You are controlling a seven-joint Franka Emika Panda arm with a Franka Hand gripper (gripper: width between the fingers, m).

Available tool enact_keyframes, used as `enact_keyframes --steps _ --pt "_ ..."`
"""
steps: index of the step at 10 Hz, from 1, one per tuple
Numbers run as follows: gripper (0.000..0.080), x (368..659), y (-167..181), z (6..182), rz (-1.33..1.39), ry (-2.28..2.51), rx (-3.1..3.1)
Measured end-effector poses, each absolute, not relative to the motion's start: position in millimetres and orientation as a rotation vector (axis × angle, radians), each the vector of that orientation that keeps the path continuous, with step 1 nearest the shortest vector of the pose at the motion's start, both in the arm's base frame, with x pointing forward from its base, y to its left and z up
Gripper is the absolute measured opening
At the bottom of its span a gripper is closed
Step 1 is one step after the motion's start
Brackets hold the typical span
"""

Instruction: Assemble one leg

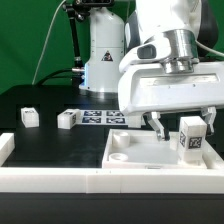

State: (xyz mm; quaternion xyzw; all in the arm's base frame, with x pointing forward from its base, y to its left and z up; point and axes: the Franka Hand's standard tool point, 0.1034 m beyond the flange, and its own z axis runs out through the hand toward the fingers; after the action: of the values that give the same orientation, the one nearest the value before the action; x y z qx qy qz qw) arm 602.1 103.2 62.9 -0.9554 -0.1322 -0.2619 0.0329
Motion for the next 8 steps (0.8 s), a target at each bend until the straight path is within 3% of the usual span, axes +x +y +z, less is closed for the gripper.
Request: enact_keyframes --steps 5,8 --pt "0.0649 623 102 86.2 -0.685 -0.416 -2.966" --pt "0.0649 627 108 89.8 -0.281 -0.436 -3.001"
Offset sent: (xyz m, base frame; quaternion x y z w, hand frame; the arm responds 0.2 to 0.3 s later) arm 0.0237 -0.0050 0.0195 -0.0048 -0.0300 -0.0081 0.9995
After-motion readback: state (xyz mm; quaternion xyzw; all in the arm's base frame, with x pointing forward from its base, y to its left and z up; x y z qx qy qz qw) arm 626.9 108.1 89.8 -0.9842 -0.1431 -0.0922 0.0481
